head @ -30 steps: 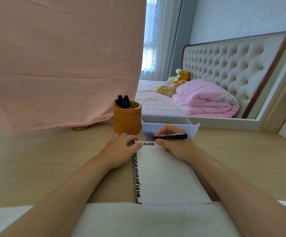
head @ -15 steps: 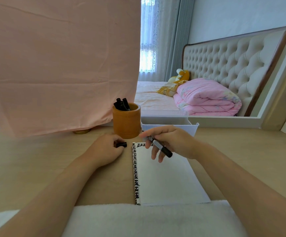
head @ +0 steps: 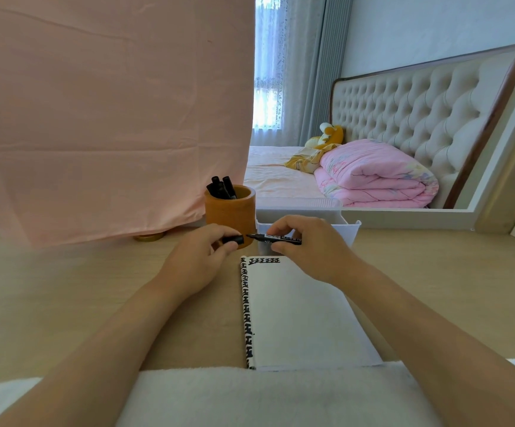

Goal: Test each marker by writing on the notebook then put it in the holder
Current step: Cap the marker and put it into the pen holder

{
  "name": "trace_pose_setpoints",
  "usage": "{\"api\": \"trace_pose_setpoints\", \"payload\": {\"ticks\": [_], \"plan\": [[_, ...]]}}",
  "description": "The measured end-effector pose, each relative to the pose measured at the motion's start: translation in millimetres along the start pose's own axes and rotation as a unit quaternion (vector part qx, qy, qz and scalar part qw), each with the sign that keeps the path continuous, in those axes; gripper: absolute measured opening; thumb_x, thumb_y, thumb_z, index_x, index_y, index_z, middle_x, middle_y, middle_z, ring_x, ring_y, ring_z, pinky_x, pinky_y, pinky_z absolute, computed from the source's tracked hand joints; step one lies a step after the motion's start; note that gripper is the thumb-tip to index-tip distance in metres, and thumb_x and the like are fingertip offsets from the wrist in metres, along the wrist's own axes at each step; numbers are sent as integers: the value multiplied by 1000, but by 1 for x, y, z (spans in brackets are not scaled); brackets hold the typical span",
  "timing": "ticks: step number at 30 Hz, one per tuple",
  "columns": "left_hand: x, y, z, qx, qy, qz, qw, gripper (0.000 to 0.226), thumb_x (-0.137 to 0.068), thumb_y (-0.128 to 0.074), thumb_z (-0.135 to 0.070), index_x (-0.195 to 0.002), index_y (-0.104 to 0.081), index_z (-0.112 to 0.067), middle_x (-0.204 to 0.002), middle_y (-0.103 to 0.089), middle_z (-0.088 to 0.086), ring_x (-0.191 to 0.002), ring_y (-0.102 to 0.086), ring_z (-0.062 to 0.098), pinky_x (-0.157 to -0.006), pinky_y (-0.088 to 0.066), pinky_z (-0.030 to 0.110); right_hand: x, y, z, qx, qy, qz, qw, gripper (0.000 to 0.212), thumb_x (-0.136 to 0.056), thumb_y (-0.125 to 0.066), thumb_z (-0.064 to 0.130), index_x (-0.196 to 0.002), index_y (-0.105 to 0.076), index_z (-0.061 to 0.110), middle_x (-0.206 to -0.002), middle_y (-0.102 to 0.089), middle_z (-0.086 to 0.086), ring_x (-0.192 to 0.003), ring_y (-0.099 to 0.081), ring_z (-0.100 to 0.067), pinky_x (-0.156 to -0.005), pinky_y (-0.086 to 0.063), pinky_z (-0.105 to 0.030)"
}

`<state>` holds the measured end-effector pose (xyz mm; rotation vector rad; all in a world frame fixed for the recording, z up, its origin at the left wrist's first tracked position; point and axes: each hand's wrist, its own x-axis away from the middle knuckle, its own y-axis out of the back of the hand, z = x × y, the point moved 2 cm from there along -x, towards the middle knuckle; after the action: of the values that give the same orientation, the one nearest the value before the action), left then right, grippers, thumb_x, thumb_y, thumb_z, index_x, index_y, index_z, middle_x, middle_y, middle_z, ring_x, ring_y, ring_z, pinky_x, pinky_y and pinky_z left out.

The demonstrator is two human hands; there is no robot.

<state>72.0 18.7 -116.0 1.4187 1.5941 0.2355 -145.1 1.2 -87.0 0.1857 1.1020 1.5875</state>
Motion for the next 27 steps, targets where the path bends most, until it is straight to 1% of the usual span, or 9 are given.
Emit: {"api": "trace_pose_setpoints", "payload": {"ticks": [4, 8, 12, 14, 16, 19, 22, 24, 27], "plan": [[0, -2, -4, 7, -18, 3, 1000, 21, -96, -60, -24, -115, -68, -30, -96, -63, -19, -87, -55, 3, -72, -44, 24, 1, 1, 0, 20, 2, 2, 1000, 11, -89, -72, 27, -98, -71, 34, -86, -61, 24, -74, -55, 1, -65, -39, -17], [0, -3, -8, 1, -20, 11, 1000, 22, -96, -59, -27, -116, -67, -32, -97, -63, -20, -88, -55, 1, -72, -45, 23, 1, 1, 0, 24, 9, 11, 1000, 11, -90, -71, 29, -100, -72, 33, -92, -66, 19, -83, -59, -4, -72, -45, -19], [0, -5, -13, 8, -30, 26, 999, 20, -96, -59, -27, -113, -67, -34, -96, -64, -20, -87, -56, 1, -72, -45, 21, 2, -1, 4, 14, 39, 26, 999, 12, -89, -71, 25, -99, -71, 33, -85, -62, 24, -76, -58, 4, -66, -40, -8], [-1, -5, -17, -7, -42, 46, 998, 19, -98, -57, -27, -111, -67, -35, -96, -64, -21, -89, -55, -2, -72, -43, 18, 2, -2, 4, 5, 50, 30, 998, 17, -85, -76, 24, -99, -70, 30, -83, -61, 24, -75, -56, 10, -63, -43, -5], [-3, -4, -21, -25, -48, 73, 996, 18, -99, -55, -28, -110, -67, -33, -94, -63, -21, -90, -54, -6, -69, -39, 14, 2, -2, 3, 7, 52, 23, 998, 22, -82, -80, 23, -101, -71, 27, -84, -61, 21, -73, -57, 10, -63, -42, -3], [-6, 0, -27, -39, -59, 99, 993, 15, -99, -55, -26, -104, -68, -31, -85, -60, -21, -85, -53, -9, -64, -37, 11, 2, -2, -1, 10, 73, 5, 997, 13, -82, -80, 23, -95, -75, 24, -80, -68, 15, -74, -61, 0, -63, -46, -10], [-9, 4, -31, -37, -86, 92, 991, 14, -98, -56, -22, -98, -70, -26, -80, -61, -14, -80, -55, -2, -64, -39, 17, 2, -4, -1, 8, 97, -7, 995, 10, -85, -77, 26, -95, -77, 23, -80, -72, 11, -72, -63, -7, -64, -51, -21], [-10, 6, -31, -32, -96, 75, 992, 15, -98, -57, -22, -100, -72, -24, -80, -62, -11, -79, -56, 3, -66, -41, 22, 3, -4, 0, 21, 102, -21, 994, 11, -87, -73, 31, -96, -77, 26, -79, -72, 13, -71, -62, -7, -63, -51, -27], [-12, 8, -35, -46, -114, 60, 991, 17, -97, -58, -24, -105, -74, -23, -84, -64, -11, -80, -56, 4, -69, -44, 26, 1, -3, -1, 14, 91, -24, 995, 10, -89, -71, 32, -96, -77, 27, -72, -67, 17, -66, -59, -6, -60, -45, -25]]}}
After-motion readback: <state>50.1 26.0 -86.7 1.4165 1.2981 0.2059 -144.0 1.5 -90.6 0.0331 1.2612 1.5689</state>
